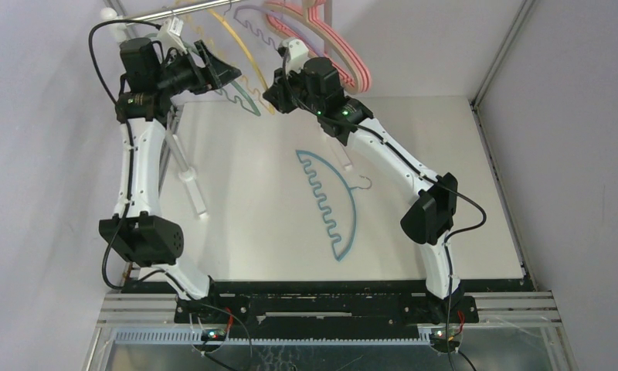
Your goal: Organize the hangers
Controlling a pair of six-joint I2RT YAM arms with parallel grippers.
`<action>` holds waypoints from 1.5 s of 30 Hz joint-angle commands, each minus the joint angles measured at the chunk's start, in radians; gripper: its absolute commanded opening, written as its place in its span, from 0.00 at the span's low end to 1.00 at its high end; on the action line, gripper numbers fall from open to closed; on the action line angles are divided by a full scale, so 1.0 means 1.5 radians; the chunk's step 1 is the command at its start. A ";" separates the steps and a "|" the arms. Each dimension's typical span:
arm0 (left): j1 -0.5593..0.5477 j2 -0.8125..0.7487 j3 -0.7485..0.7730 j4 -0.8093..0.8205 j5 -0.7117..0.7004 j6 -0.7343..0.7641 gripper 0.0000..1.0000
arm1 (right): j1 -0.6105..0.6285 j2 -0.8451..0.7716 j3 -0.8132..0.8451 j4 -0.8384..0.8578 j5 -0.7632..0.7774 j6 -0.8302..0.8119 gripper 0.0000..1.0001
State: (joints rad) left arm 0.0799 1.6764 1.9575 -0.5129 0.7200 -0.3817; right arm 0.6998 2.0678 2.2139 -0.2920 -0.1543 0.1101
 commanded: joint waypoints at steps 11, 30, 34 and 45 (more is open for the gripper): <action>0.006 -0.083 -0.015 -0.054 -0.013 0.058 0.90 | -0.008 -0.010 0.012 0.012 0.054 -0.004 0.28; 0.008 -0.151 -0.069 -0.090 -0.062 0.099 0.94 | -0.003 -0.056 -0.010 -0.001 0.115 -0.009 0.78; 0.008 -0.175 -0.095 -0.089 -0.067 0.101 0.94 | 0.000 -0.085 -0.035 -0.001 0.124 -0.017 0.82; 0.008 -0.271 -0.209 -0.065 -0.058 0.089 0.94 | 0.006 -0.230 -0.167 0.012 0.168 -0.055 0.87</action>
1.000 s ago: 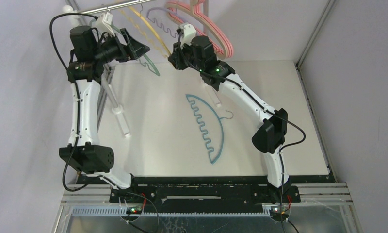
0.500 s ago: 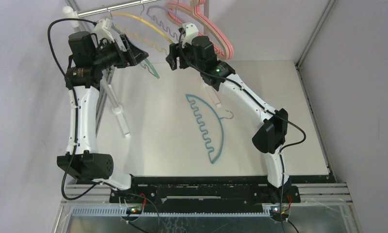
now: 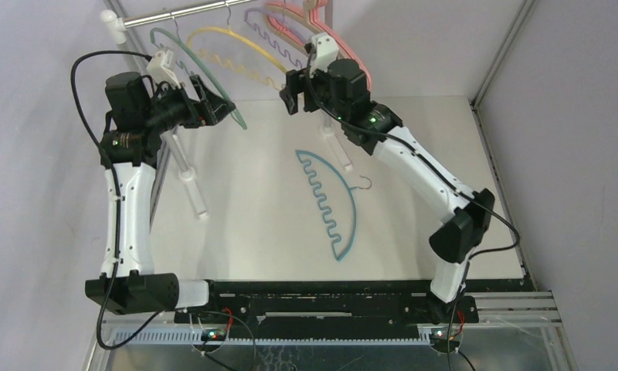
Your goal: Organize the hangers
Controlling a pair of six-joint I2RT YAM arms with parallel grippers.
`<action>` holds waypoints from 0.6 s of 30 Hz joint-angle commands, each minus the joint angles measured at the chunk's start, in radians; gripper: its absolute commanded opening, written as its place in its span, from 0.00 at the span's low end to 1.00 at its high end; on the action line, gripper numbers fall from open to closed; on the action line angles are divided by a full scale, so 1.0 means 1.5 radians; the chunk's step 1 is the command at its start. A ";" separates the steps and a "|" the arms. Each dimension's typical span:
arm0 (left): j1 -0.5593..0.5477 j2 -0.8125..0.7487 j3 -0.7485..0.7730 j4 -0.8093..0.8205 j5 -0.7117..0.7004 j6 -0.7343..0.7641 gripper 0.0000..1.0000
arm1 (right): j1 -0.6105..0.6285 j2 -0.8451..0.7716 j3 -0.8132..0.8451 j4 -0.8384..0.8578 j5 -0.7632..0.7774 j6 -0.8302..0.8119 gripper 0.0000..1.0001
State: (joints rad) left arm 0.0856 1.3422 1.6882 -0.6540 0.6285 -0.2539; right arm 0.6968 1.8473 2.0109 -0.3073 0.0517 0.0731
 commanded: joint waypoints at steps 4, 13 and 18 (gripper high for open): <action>0.004 -0.083 -0.066 0.029 0.002 0.002 0.94 | 0.012 -0.138 -0.087 0.023 0.044 -0.043 0.88; 0.004 -0.190 -0.210 0.043 -0.016 -0.011 0.94 | 0.047 -0.285 -0.240 -0.029 0.078 -0.026 0.86; -0.006 -0.263 -0.330 0.050 -0.051 -0.016 0.93 | 0.061 -0.379 -0.418 -0.074 0.089 0.070 0.80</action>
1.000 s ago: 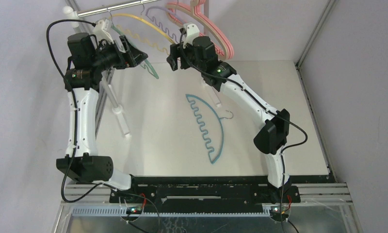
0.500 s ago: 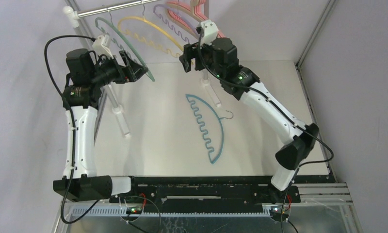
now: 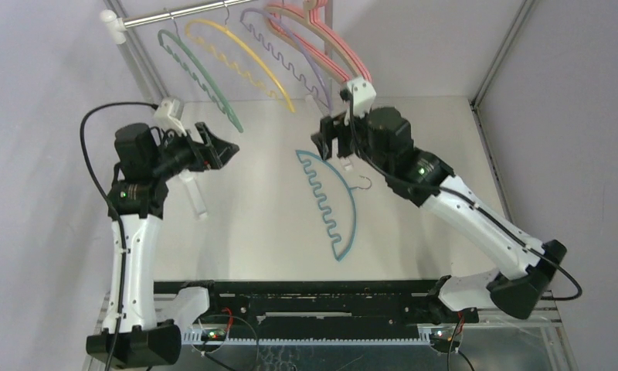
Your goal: Organize the hangers
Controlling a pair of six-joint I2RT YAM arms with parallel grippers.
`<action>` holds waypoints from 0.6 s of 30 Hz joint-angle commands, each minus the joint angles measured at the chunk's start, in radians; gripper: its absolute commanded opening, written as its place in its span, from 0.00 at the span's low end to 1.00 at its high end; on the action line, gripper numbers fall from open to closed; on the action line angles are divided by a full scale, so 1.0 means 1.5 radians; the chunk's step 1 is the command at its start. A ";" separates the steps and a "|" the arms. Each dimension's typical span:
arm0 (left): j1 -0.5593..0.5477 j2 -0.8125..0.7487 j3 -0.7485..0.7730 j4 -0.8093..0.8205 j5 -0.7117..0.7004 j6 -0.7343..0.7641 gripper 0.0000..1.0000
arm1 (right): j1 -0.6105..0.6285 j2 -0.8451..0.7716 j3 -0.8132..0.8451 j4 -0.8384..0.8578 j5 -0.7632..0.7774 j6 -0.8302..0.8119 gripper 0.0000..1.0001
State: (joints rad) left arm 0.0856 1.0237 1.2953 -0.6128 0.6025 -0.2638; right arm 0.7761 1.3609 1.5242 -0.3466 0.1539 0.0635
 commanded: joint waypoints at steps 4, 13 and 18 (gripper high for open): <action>-0.053 -0.097 -0.151 0.028 -0.105 -0.004 0.92 | 0.009 -0.075 -0.215 -0.113 0.015 0.131 0.76; -0.214 -0.135 -0.258 0.050 -0.278 -0.026 0.90 | -0.019 0.058 -0.330 -0.057 0.022 0.162 0.61; -0.253 -0.172 -0.337 0.083 -0.310 -0.071 0.89 | -0.078 0.160 -0.332 -0.022 -0.039 0.196 0.54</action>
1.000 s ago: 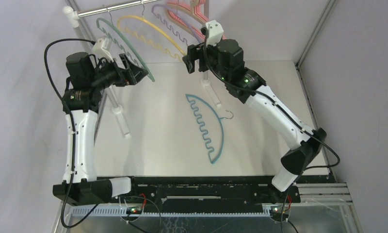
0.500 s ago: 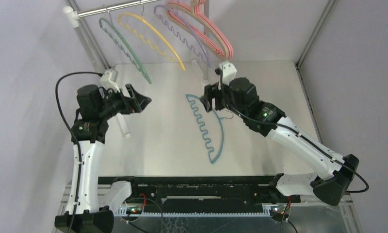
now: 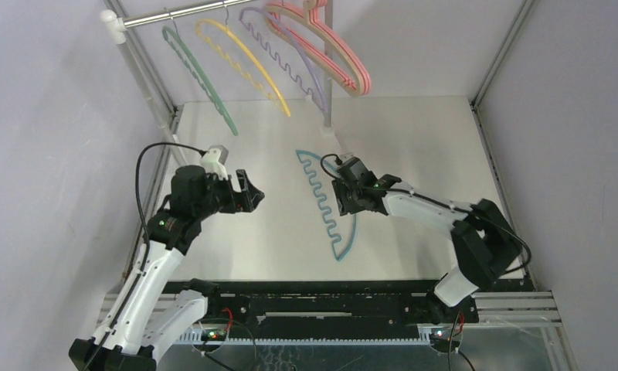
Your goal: Organize the hangers
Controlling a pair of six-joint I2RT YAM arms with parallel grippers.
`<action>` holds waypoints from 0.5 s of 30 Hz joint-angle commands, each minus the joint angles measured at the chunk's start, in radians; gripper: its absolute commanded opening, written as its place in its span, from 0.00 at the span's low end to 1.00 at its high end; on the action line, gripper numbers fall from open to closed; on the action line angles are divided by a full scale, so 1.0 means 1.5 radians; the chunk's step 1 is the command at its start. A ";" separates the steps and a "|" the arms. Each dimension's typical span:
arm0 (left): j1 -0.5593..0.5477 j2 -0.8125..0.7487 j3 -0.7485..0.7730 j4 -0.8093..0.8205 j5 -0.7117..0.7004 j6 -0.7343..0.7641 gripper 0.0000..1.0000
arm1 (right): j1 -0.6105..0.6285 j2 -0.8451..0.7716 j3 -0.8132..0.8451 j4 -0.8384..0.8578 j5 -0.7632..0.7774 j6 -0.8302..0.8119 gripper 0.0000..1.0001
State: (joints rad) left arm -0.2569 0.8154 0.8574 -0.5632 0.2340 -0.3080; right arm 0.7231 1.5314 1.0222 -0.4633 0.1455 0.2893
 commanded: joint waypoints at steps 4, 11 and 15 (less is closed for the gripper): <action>-0.064 -0.052 -0.091 0.052 -0.097 -0.061 0.89 | -0.081 0.081 0.003 0.082 -0.041 0.046 0.52; -0.089 -0.060 -0.119 0.062 -0.115 -0.081 0.89 | -0.113 0.123 0.008 0.091 -0.063 0.035 0.50; -0.096 -0.042 -0.108 0.063 -0.114 -0.080 0.89 | -0.113 0.148 0.008 0.103 -0.070 0.043 0.48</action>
State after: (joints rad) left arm -0.3862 0.7395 0.6746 -0.5232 0.0811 -0.4118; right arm 0.5556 1.7325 1.0195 -0.3611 0.0612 0.3321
